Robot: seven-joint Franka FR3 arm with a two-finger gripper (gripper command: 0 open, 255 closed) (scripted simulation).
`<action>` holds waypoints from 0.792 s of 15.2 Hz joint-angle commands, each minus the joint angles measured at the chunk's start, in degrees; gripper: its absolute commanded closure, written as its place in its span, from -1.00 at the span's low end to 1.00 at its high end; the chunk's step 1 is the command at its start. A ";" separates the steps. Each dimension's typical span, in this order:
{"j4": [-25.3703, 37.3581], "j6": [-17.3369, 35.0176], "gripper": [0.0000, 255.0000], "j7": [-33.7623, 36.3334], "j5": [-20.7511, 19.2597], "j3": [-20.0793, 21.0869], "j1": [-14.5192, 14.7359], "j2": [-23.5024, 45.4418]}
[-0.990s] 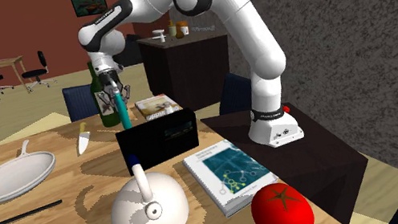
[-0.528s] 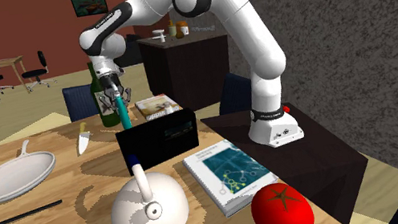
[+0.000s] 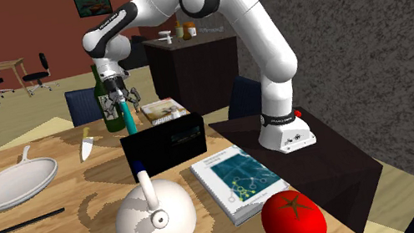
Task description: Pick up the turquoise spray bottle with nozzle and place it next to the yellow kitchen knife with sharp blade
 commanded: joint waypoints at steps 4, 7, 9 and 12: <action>8.70 -7.43 -1.00 1.02 -0.62 -0.42 -1.64 1.38; 8.70 -7.43 -1.00 1.02 -0.62 -0.42 -1.64 1.38; 8.70 -7.43 -1.00 1.02 -0.62 -0.42 -1.64 1.38; 8.69 -7.42 -1.00 1.02 -0.62 -0.42 -1.64 1.38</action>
